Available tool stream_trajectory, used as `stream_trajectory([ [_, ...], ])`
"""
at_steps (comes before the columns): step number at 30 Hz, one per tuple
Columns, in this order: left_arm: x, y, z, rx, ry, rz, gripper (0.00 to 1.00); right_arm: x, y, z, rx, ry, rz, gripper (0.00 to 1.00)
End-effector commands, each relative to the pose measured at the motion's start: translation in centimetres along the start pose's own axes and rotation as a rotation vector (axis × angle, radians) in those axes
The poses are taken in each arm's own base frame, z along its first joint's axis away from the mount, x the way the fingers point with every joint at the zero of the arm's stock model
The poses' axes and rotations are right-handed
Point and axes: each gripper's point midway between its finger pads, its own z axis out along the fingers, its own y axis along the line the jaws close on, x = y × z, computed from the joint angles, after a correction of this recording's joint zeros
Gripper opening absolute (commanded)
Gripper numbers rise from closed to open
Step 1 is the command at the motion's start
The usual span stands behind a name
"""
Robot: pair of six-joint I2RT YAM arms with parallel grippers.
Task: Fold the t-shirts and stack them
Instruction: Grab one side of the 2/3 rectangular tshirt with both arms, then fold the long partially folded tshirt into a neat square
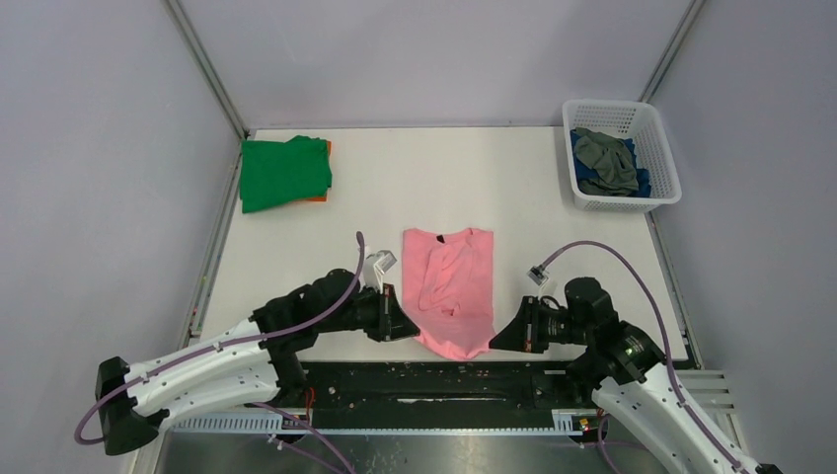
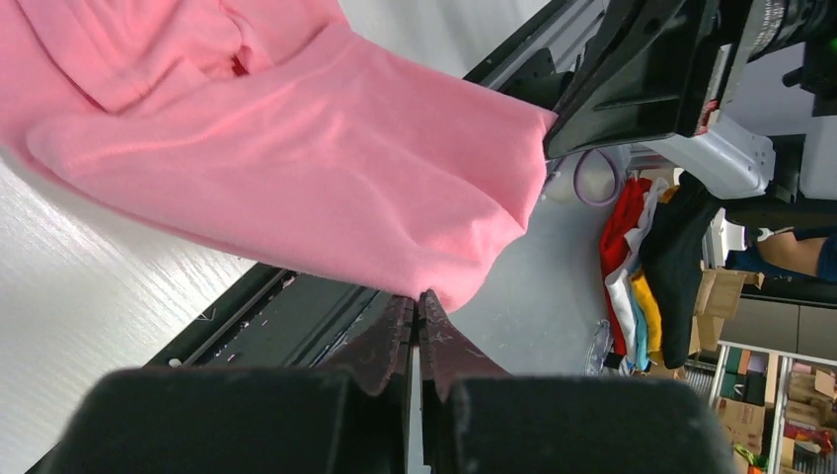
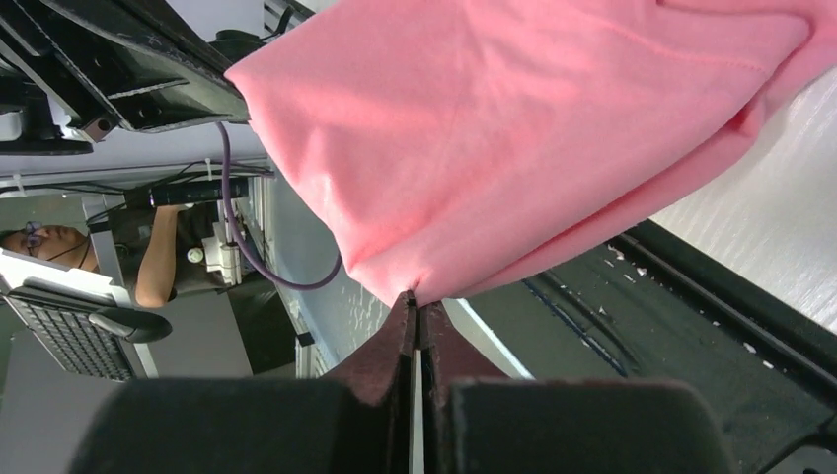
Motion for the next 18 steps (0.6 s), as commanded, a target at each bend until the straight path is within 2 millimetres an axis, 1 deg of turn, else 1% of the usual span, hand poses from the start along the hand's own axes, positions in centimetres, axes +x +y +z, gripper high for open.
stream_trajectory([
  [1, -3.0, -1.9, -1.2, 0.01, -0.107, 0.034, 0.0, -1.1, 2.5, -1.7, 0.013, -0.017, -0.064, 0.0],
  [2, -3.7, -1.3, -1.2, -0.033, -0.137, 0.029, 0.0, -1.9, 2.8, -1.9, 0.025, -0.047, -0.089, 0.0],
  [3, -4.6, -0.7, -1.4, -0.08, -0.166, 0.027, 0.0, -2.8, 2.6, -1.9, 0.057, -0.085, -0.099, 0.0],
  [4, -5.2, 0.1, -1.5, -0.131, -0.185, 0.022, 0.0, -3.7, 2.2, -1.9, 0.096, -0.12, -0.097, 0.0],
  [6, -7.3, 0.9, -1.8, -0.202, -0.246, 0.013, 0.0, -5.2, 1.2, -1.7, 0.176, -0.166, -0.085, 0.0],
  [9, -10.0, 1.8, -1.7, -0.25, -0.31, -0.006, 0.0, -7.2, 1.1, -1.6, 0.245, -0.2, -0.106, 0.0],
  [12, -12.4, 2.4, -1.5, -0.264, -0.356, -0.001, 0.0, -9.9, 1.2, -2.1, 0.32, -0.274, -0.143, 0.0],
  [14, -14.1, 2.8, -1.7, -0.283, -0.399, 0.001, 0.0, -11.3, 1.1, -2.1, 0.359, -0.289, -0.156, 0.0],
  [16, -15.4, 3.6, -1.6, -0.317, -0.424, -0.001, 0.0, -12.5, 1.3, -1.9, 0.363, -0.291, -0.154, 0.0],
  [18, -16.3, 4.3, -1.4, -0.339, -0.426, -0.007, 0.0, -13.6, 1.3, -1.5, 0.354, -0.291, -0.134, 0.0],
])
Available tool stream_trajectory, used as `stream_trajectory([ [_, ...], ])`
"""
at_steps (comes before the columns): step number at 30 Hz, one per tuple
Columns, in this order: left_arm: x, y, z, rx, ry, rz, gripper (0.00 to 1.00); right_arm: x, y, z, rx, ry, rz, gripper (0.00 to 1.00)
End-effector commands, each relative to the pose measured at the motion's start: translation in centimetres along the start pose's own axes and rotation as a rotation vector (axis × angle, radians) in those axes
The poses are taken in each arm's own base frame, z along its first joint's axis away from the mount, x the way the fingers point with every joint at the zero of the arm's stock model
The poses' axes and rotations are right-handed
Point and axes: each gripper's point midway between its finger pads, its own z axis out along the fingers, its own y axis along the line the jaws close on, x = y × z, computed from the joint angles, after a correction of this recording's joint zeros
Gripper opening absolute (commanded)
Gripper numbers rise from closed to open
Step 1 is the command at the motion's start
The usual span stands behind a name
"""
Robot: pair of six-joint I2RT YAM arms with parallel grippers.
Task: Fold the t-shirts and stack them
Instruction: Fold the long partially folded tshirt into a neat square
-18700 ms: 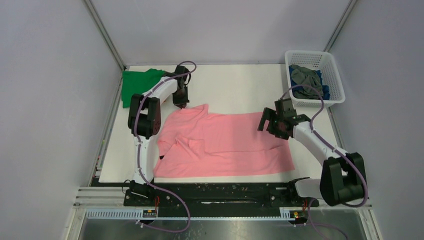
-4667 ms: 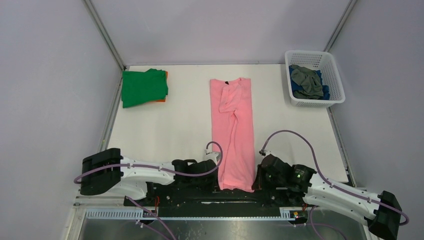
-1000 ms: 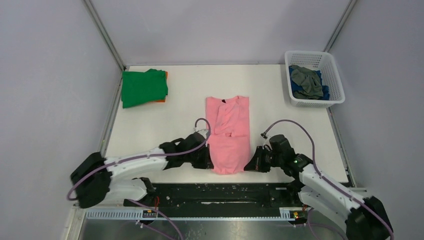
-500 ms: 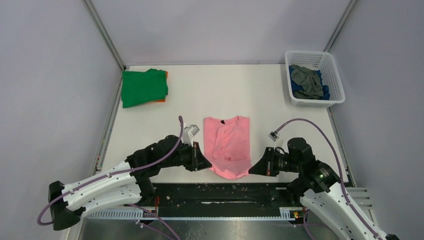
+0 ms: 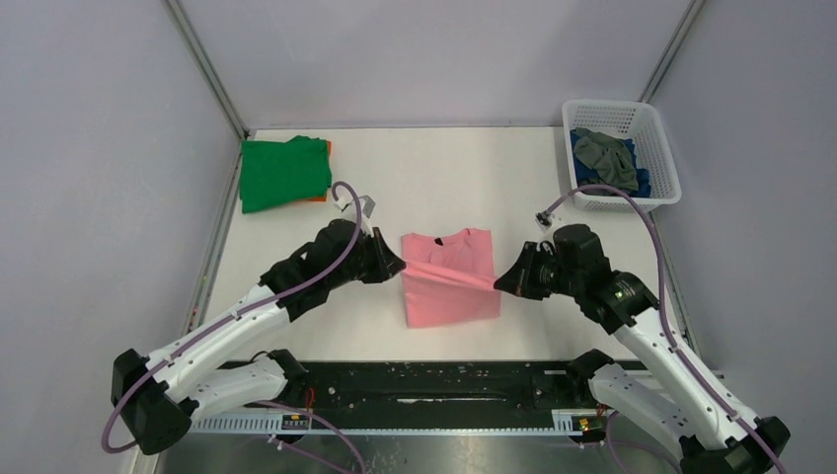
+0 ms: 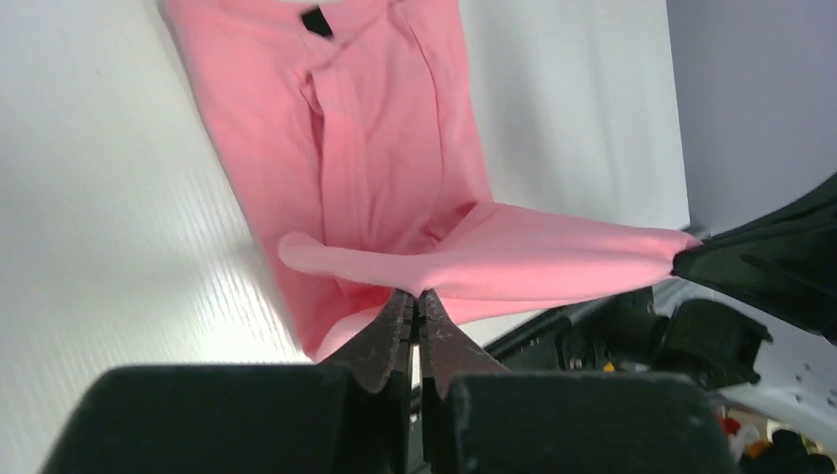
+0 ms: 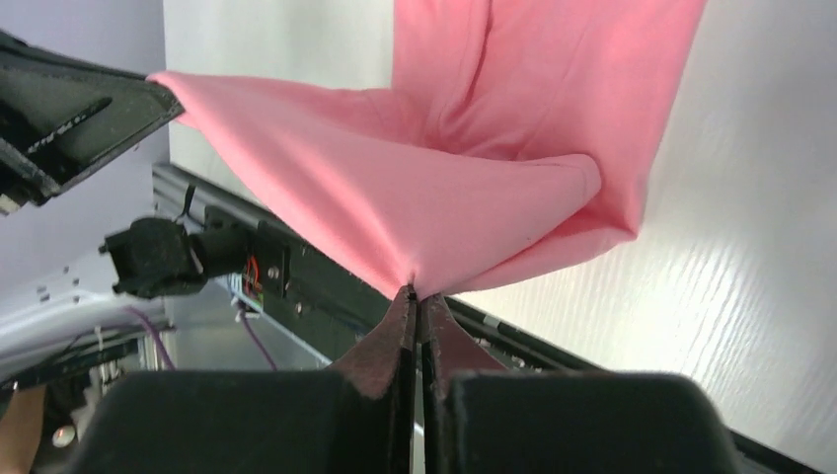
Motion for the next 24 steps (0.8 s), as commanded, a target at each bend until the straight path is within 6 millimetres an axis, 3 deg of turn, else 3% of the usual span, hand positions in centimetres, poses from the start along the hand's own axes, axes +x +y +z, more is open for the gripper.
stream_trajectory([
  [1, -5.0, -0.6, 0.9, -0.012, -0.131, 0.028, 0.0, -3.9, 0.0, 0.6, 0.021, -0.079, -0.023, 0.0],
  [8, -7.5, 2.2, 4.8, -0.114, -0.11, -0.013, 0.0, -7.5, -0.7, 3.4, 0.032, -0.088, 0.024, 0.0],
  [13, -8.5, 4.0, 8.2, -0.131, -0.053, -0.07, 0.0, -9.8, -1.8, 6.7, 0.049, -0.067, 0.079, 0.0],
  [24, -9.5, 9.2, 15.0, -0.196, 0.067, -0.164, 0.03, -13.4, -6.5, 13.6, 0.161, -0.035, 0.165, 0.0],
])
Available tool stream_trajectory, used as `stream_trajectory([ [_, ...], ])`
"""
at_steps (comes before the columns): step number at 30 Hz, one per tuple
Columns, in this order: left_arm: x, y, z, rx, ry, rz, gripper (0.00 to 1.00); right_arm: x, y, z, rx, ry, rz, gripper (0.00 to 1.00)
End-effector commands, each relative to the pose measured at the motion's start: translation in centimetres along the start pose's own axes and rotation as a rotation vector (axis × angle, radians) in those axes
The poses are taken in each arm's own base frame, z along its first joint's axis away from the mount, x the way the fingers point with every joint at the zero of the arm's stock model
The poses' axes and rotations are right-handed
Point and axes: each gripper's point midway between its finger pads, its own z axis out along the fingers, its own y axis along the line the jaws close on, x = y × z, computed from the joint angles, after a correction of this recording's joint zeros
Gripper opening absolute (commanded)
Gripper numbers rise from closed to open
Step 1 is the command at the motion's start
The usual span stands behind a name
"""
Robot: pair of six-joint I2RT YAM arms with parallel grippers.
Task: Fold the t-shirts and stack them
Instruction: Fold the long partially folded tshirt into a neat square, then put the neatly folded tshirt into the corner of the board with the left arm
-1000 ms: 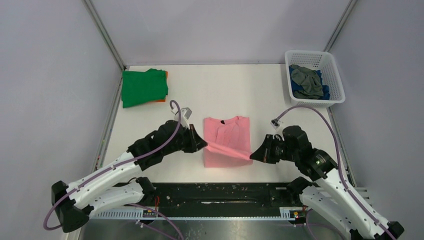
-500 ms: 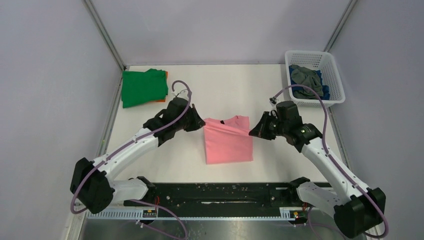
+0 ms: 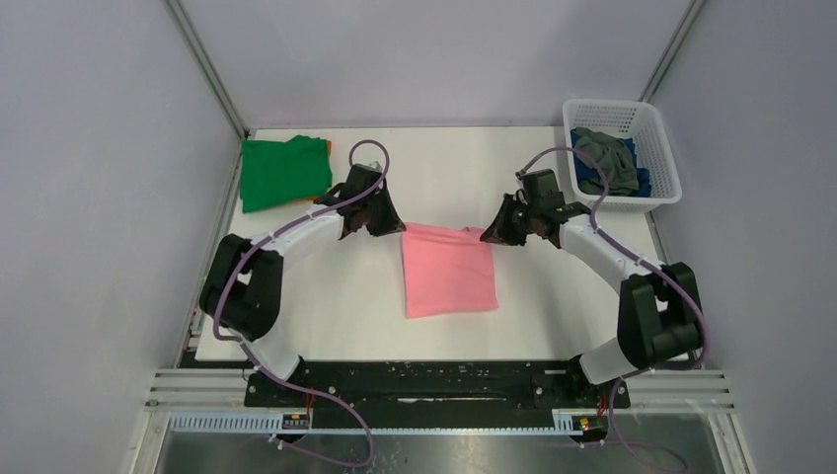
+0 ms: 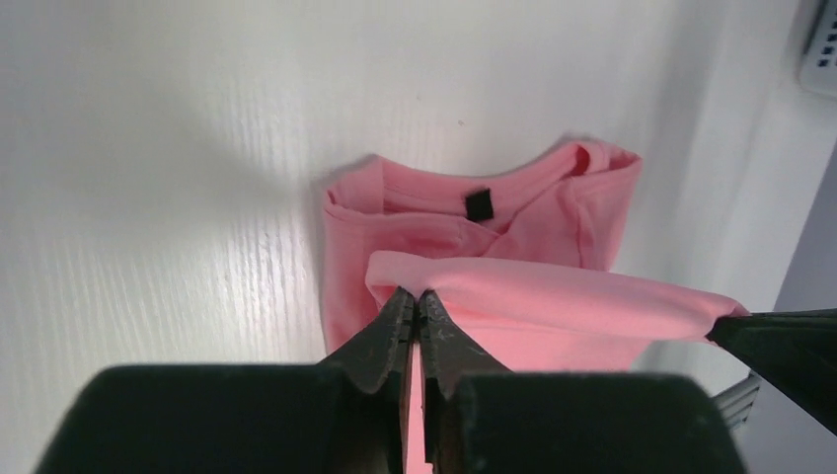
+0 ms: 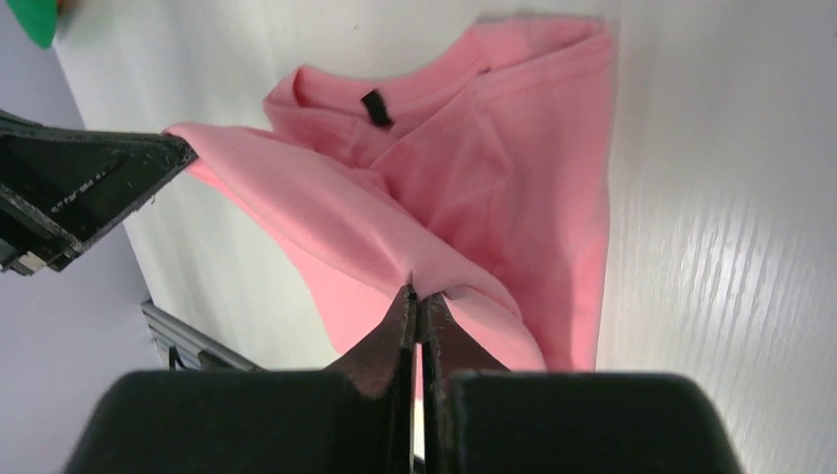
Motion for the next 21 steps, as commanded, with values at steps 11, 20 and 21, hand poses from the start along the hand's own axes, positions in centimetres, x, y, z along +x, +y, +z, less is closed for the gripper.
stream_trajectory([
  [11, -4.2, -1.3, 2.1, 0.08, -0.044, 0.033, 0.81, -7.1, 0.8, 3.7, -0.025, -0.095, -0.04, 0.99],
  [20, 3.0, 0.2, 2.1, 0.118, 0.085, 0.036, 0.88, -1.3, -1.1, -0.9, -0.087, -0.168, -0.057, 1.0],
  [21, 3.7, 0.4, 2.3, 0.102, 0.095, 0.045, 0.87, -1.3, -1.3, -2.0, -0.078, -0.209, -0.059, 0.99],
])
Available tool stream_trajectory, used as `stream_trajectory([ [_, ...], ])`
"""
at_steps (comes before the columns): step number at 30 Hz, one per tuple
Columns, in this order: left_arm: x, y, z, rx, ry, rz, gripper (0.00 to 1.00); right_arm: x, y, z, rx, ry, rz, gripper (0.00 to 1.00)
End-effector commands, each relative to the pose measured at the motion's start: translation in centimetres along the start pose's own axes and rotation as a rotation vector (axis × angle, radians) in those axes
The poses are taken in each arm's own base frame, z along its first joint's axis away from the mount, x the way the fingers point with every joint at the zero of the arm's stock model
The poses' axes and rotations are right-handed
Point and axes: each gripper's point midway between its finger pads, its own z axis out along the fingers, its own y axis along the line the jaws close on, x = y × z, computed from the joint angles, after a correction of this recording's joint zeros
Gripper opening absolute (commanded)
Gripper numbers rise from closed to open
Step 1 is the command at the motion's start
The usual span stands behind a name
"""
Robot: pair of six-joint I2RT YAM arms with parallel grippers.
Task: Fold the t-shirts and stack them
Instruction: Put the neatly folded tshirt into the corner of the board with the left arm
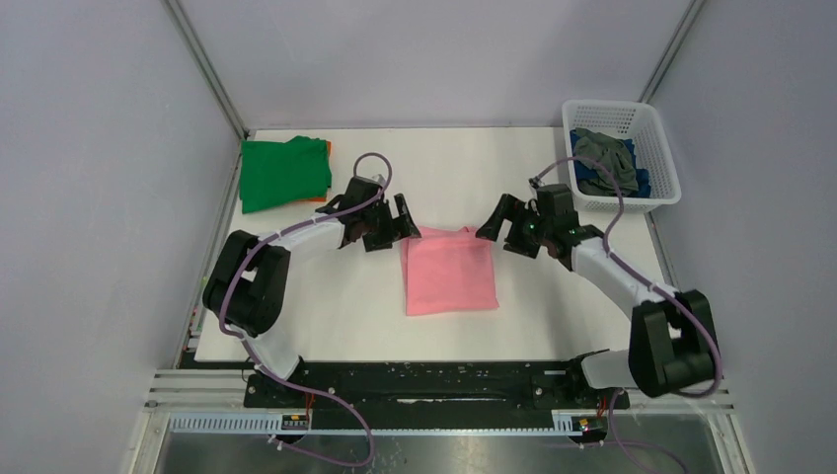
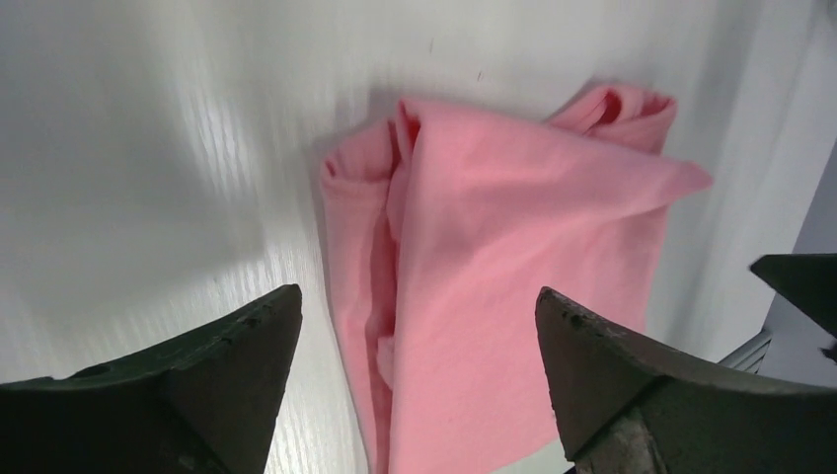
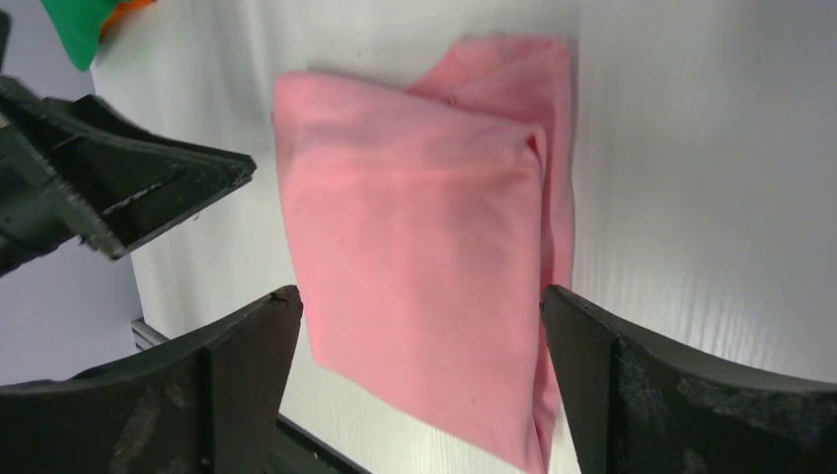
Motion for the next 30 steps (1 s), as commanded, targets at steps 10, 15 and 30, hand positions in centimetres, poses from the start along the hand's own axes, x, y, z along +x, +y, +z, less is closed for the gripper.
stream_trajectory([
  [10, 7.1, 0.7, 3.6, -0.167, 0.157, 0.118, 0.56, -0.2, -4.8, -10.7, 0.211, -0.4, -0.056, 0.99],
  [15, 6.4, 2.5, 3.8, -0.391, 0.107, 0.172, 0.23, -0.3, -6.0, -13.6, 0.25, -0.536, -0.077, 0.99],
  [30, -8.6, 4.7, -1.9, -0.946, -0.21, 0.599, 0.0, -0.6, -6.5, -15.2, 0.252, -0.636, -0.123, 1.0],
])
